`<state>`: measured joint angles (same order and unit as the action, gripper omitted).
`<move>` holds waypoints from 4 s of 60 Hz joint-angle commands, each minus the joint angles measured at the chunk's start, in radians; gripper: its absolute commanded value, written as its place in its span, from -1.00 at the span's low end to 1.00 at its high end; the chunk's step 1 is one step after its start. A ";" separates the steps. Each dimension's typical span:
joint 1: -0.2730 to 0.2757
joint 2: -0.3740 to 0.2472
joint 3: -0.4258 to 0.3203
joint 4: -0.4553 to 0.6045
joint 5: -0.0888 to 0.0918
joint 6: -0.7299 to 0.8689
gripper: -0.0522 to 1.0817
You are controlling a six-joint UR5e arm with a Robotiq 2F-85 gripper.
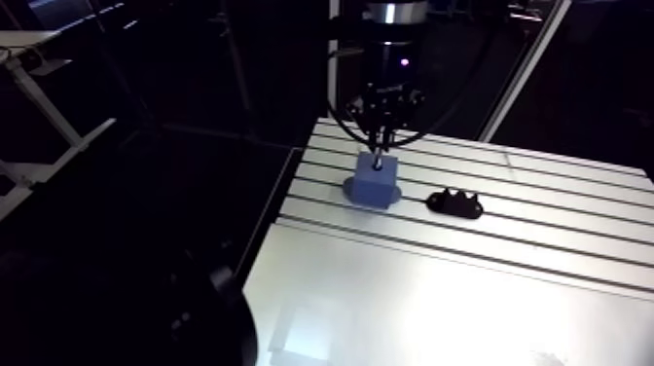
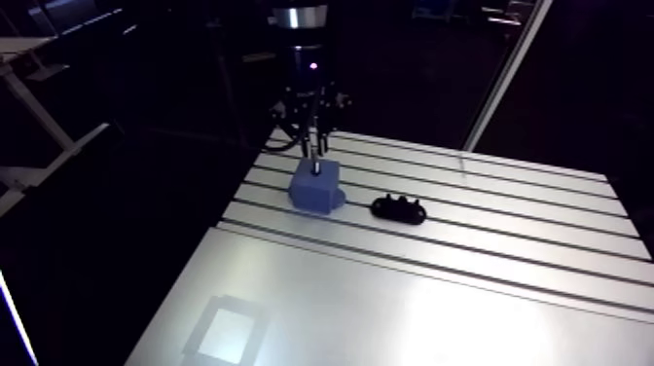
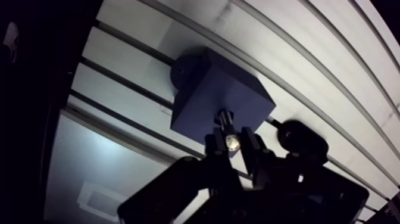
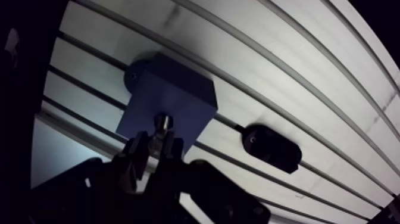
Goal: Pick up the M10 bolt and insert it into the hex recess until seated.
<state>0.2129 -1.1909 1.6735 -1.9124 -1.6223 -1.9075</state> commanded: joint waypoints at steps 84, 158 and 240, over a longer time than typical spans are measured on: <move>-0.007 0.014 0.019 -0.055 -0.003 0.003 -0.90; -0.003 -0.003 0.065 -0.111 0.000 0.374 -0.53; -0.010 0.001 0.094 -0.172 0.011 0.318 -0.12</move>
<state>0.2026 -1.1895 1.7676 -2.0855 -1.6120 -1.5904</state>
